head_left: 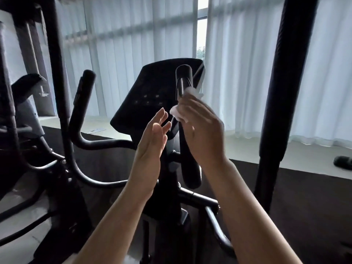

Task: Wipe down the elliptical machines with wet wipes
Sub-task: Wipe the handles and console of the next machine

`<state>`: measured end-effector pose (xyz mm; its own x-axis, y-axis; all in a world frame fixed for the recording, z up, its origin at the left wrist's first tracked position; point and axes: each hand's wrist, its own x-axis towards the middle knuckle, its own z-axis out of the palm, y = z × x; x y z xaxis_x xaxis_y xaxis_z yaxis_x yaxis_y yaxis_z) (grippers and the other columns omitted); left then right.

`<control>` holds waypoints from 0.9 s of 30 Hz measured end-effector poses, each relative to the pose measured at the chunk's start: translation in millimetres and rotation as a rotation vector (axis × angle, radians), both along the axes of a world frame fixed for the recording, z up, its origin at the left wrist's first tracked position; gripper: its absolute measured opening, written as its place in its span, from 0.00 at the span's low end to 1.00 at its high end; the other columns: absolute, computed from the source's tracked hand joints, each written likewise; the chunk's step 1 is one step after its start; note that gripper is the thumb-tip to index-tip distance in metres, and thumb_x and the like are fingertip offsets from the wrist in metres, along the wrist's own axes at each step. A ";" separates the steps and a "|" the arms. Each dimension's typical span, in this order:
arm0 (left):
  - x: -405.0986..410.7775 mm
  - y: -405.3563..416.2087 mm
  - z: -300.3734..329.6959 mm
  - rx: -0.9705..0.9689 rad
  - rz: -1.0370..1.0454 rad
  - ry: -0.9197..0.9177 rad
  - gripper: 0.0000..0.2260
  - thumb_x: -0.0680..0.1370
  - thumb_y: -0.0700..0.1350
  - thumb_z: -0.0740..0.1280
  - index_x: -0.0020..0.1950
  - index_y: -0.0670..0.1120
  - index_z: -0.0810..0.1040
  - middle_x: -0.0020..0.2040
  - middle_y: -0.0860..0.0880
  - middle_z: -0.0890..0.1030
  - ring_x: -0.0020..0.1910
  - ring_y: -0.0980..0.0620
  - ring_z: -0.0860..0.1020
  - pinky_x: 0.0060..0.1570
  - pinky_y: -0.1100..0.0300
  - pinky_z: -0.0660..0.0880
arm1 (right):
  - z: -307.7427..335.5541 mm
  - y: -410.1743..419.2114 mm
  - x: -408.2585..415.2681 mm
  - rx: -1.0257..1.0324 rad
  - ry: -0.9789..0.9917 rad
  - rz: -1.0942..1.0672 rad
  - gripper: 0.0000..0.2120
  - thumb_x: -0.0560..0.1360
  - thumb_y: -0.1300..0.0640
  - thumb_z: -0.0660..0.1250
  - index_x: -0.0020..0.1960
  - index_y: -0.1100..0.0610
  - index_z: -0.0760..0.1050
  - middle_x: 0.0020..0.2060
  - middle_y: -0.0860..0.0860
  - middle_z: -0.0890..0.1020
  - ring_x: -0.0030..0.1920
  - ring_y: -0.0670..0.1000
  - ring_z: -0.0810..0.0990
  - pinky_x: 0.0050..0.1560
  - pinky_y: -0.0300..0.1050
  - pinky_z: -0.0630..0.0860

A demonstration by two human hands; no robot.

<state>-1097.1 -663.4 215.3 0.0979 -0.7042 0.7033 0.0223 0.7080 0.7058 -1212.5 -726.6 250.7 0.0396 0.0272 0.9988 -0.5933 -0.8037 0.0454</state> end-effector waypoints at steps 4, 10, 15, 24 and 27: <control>-3.7 -0.6 1.5 0.035 -0.042 0.038 0.18 0.80 0.60 0.53 0.67 0.60 0.71 0.69 0.59 0.75 0.67 0.62 0.73 0.70 0.59 0.67 | -53.9 17.0 -9.4 -0.047 0.072 -0.018 0.13 0.80 0.57 0.64 0.46 0.63 0.84 0.50 0.56 0.85 0.58 0.53 0.82 0.58 0.46 0.79; -10.5 0.5 15.8 -0.005 -0.082 0.041 0.23 0.76 0.59 0.54 0.69 0.57 0.70 0.66 0.60 0.77 0.66 0.63 0.74 0.68 0.60 0.70 | -2.2 29.9 -17.5 -0.061 0.020 0.074 0.08 0.77 0.61 0.68 0.47 0.64 0.84 0.47 0.55 0.86 0.53 0.46 0.81 0.61 0.30 0.72; -6.8 -2.1 26.2 -0.064 -0.016 0.046 0.18 0.75 0.71 0.59 0.62 0.69 0.72 0.65 0.62 0.77 0.67 0.62 0.74 0.69 0.57 0.69 | 104.5 -10.6 14.3 -0.034 0.100 -0.064 0.11 0.76 0.59 0.63 0.39 0.61 0.81 0.35 0.52 0.82 0.39 0.53 0.80 0.42 0.36 0.73; 22.8 -1.9 11.9 0.014 0.077 0.098 0.14 0.78 0.55 0.62 0.64 0.61 0.73 0.64 0.58 0.77 0.62 0.59 0.78 0.68 0.52 0.71 | 67.1 -7.4 -1.1 0.145 0.393 0.009 0.08 0.77 0.67 0.63 0.39 0.63 0.75 0.38 0.52 0.80 0.45 0.48 0.77 0.51 0.25 0.64; 19.6 1.7 8.0 0.037 0.093 0.108 0.15 0.76 0.55 0.60 0.63 0.60 0.73 0.63 0.57 0.78 0.61 0.59 0.78 0.67 0.53 0.72 | 31.8 5.5 -2.2 0.134 0.467 -0.064 0.06 0.76 0.66 0.65 0.42 0.60 0.79 0.41 0.51 0.82 0.50 0.51 0.81 0.59 0.37 0.72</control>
